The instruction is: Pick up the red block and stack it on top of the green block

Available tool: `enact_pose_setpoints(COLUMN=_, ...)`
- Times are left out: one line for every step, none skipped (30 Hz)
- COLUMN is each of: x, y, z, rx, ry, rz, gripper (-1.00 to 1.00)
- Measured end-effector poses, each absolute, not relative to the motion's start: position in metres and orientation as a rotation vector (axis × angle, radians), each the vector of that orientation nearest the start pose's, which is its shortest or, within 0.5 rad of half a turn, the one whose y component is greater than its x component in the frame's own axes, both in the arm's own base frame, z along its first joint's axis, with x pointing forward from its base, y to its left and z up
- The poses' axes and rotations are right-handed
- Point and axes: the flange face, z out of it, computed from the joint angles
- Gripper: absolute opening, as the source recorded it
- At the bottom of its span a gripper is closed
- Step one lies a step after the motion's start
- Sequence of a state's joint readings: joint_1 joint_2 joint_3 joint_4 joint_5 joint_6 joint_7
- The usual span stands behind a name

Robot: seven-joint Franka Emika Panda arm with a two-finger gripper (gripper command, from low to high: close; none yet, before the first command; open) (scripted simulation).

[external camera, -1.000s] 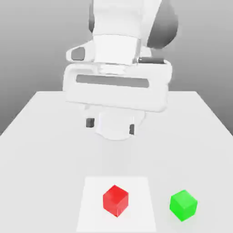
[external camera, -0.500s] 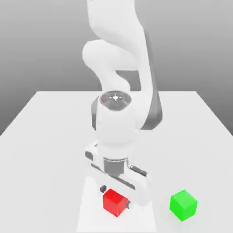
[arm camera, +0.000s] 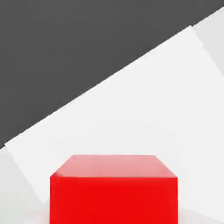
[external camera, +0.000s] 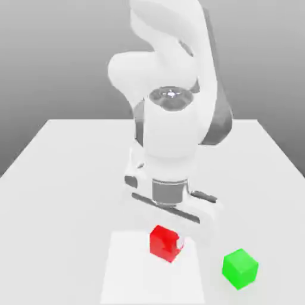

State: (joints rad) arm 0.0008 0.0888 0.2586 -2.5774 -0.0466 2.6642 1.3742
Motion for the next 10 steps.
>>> enact_pose_setpoints(x=0.428, y=0.150, z=0.237, rx=-2.773, ry=1.472, rz=0.000, gripper=-1.00)
enact_pose_setpoints(x=0.426, y=0.169, z=0.237, rx=-2.820, ry=1.382, rz=-0.001, gripper=-1.00)
enact_pose_setpoints(x=0.427, y=0.177, z=0.230, rx=-2.838, ry=1.345, rz=-0.002, gripper=-1.00)
enact_pose_setpoints(x=0.427, y=0.180, z=0.221, rx=-2.846, ry=1.328, rz=-0.003, gripper=-1.00)
enact_pose_setpoints(x=0.428, y=0.182, z=0.210, rx=-2.850, ry=1.319, rz=-0.003, gripper=-1.00)
enact_pose_setpoints(x=0.427, y=0.183, z=0.198, rx=-2.852, ry=1.314, rz=-0.003, gripper=-1.00)
enact_pose_setpoints(x=0.426, y=0.183, z=0.187, rx=-2.854, ry=1.311, rz=-0.002, gripper=1.00)
enact_pose_setpoints(x=0.426, y=0.183, z=0.187, rx=-2.854, ry=1.311, rz=-0.002, gripper=1.00)
enact_pose_setpoints(x=0.426, y=0.183, z=0.187, rx=-2.854, ry=1.311, rz=-0.002, gripper=1.00)
enact_pose_setpoints(x=0.426, y=0.183, z=0.187, rx=-2.854, ry=1.311, rz=-0.002, gripper=1.00)
